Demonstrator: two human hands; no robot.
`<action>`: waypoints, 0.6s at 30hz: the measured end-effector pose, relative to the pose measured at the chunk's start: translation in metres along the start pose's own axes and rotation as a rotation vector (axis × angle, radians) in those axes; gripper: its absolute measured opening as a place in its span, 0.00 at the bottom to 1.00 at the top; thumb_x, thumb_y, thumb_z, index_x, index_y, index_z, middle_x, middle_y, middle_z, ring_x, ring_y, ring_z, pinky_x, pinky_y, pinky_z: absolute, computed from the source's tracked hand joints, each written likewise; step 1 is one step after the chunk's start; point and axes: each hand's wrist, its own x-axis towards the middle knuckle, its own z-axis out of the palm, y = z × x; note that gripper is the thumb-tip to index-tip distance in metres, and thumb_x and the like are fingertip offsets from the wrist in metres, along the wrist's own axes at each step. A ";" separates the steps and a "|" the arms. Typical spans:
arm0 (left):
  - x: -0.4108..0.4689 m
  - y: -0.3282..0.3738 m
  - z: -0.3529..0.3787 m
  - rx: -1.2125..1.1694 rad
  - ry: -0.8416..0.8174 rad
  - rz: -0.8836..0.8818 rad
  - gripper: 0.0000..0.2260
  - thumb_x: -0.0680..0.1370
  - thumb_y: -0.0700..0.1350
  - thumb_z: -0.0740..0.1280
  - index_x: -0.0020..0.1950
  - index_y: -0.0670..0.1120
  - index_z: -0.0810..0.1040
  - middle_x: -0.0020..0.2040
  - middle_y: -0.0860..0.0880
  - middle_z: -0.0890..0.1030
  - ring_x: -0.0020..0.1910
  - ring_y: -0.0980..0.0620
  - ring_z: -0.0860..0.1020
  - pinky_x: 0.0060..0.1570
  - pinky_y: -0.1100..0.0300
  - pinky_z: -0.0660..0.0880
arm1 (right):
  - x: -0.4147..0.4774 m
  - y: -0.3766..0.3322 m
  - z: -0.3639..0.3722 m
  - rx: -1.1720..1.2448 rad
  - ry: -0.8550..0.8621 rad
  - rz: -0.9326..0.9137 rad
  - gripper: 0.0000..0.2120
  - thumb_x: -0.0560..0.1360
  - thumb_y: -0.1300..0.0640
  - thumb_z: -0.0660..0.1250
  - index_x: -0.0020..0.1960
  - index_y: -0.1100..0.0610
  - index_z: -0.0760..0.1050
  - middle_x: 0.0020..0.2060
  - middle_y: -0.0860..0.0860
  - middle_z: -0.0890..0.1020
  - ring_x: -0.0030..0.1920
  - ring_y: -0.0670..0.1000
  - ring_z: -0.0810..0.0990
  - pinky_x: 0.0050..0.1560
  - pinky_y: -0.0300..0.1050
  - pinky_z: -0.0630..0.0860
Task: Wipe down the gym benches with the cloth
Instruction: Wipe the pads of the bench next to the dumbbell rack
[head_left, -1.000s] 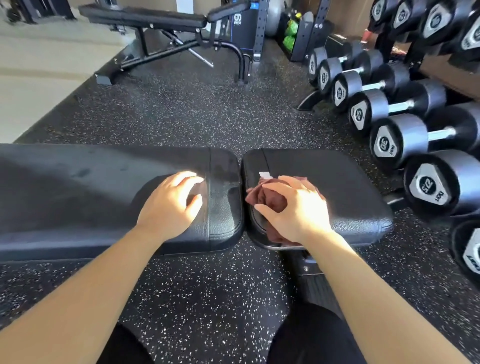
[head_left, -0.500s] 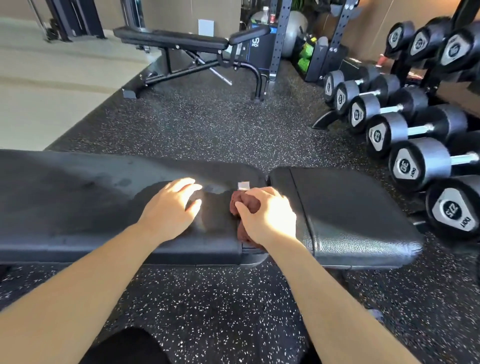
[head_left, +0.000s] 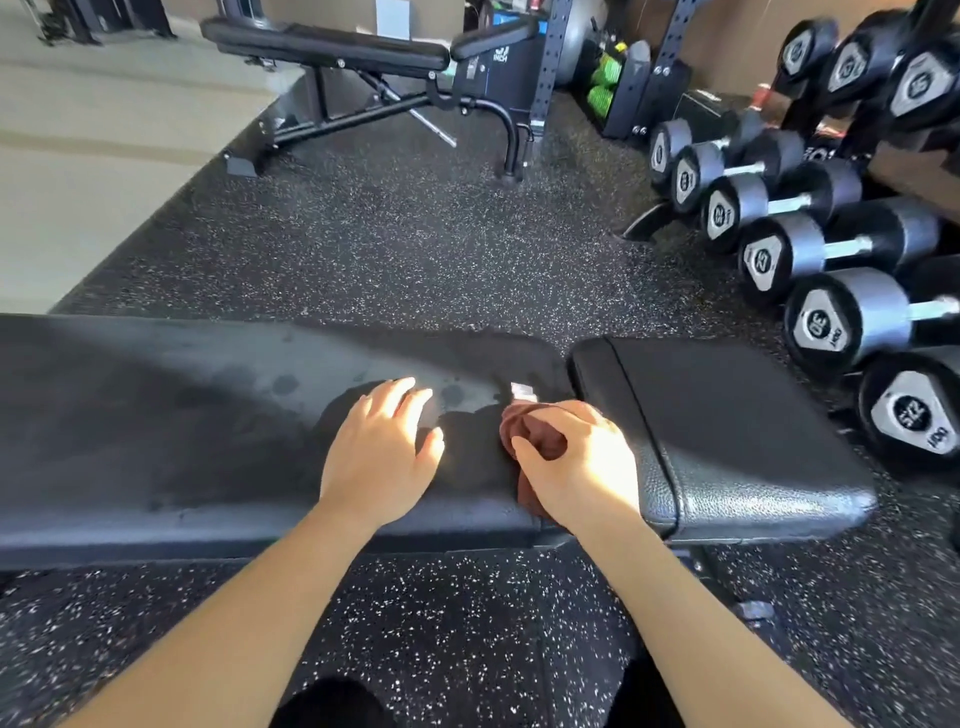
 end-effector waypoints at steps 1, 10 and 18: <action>0.001 0.000 0.000 -0.009 0.005 -0.006 0.22 0.77 0.52 0.58 0.70 0.48 0.67 0.72 0.49 0.66 0.71 0.49 0.62 0.71 0.53 0.58 | 0.007 -0.002 0.000 -0.004 -0.001 0.014 0.09 0.70 0.45 0.68 0.49 0.45 0.80 0.50 0.43 0.79 0.53 0.47 0.75 0.53 0.43 0.75; 0.005 0.000 -0.001 -0.020 0.015 -0.024 0.21 0.75 0.54 0.60 0.67 0.50 0.69 0.69 0.51 0.68 0.69 0.49 0.64 0.69 0.53 0.59 | 0.030 -0.022 0.004 -0.029 -0.060 -0.013 0.04 0.70 0.47 0.66 0.43 0.45 0.78 0.49 0.46 0.79 0.54 0.53 0.75 0.52 0.49 0.76; 0.044 0.003 -0.006 -0.051 -0.078 0.036 0.21 0.76 0.50 0.63 0.66 0.43 0.71 0.68 0.45 0.70 0.68 0.45 0.65 0.68 0.54 0.59 | 0.064 -0.019 0.012 -0.030 -0.089 0.034 0.10 0.73 0.44 0.64 0.51 0.44 0.79 0.56 0.45 0.77 0.60 0.54 0.72 0.58 0.53 0.73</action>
